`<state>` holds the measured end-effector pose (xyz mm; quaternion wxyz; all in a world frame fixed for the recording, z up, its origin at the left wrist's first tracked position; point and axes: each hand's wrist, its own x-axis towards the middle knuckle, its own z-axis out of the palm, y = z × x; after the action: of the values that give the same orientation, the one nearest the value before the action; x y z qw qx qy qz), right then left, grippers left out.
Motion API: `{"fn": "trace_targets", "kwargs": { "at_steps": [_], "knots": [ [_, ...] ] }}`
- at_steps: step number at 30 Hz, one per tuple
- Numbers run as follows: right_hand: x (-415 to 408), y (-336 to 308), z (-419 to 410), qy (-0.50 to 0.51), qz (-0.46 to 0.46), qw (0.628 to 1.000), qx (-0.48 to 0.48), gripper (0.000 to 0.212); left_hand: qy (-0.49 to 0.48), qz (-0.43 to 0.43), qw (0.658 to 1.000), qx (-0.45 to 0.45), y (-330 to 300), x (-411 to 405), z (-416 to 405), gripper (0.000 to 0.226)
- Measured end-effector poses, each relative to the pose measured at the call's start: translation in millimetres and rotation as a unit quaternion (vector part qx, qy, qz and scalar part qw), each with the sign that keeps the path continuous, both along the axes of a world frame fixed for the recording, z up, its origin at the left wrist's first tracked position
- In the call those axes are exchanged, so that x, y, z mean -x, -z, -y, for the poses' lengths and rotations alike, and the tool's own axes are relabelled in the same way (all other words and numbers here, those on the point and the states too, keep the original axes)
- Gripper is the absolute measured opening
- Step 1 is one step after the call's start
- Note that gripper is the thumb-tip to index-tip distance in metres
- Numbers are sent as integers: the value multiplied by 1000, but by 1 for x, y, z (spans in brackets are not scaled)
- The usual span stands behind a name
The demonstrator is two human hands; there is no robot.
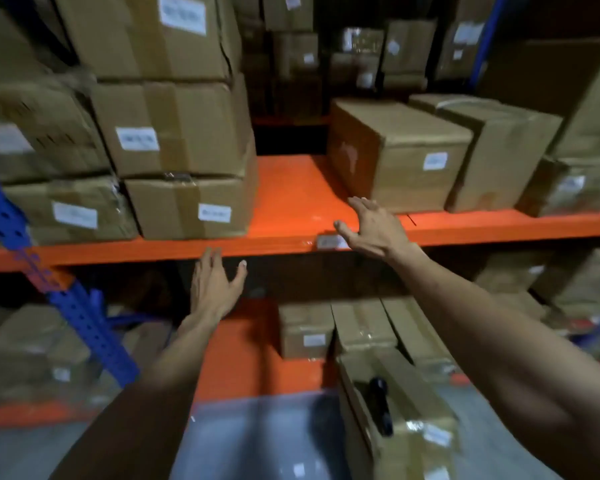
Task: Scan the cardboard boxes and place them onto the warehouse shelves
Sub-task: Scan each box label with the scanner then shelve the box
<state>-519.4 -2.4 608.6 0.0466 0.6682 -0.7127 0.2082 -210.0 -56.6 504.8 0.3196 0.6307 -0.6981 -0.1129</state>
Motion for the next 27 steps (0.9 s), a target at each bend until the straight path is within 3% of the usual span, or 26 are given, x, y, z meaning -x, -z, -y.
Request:
{"fn": "trace_targets", "kwargs": {
  "at_steps": [6, 10, 13, 19, 25, 27],
  "knots": [
    [61, 114, -91, 82, 94, 980, -154, 70, 124, 21, 980, -154, 104, 80, -101, 75],
    [86, 195, -139, 146, 177, 937, -265, 76, 180, 40, 959, -217, 187, 118, -146, 88],
    [90, 252, -161, 182, 207, 907, -318, 80, 237, 73, 927, -282, 224, 143, -163, 81],
    [93, 339, -158, 243, 255, 867, -353, 62, 279, 83, 897, -334, 308, 198, -161, 79],
    [97, 417, -111, 244, 325, 843, -353, 67, 355, 32, 863, -358, 398, 232, -146, 70],
    [91, 437, -93, 252, 334, 840, -345, 74, 379, 22, 836, -395, 413, 233, -147, 55]
  ]
}}
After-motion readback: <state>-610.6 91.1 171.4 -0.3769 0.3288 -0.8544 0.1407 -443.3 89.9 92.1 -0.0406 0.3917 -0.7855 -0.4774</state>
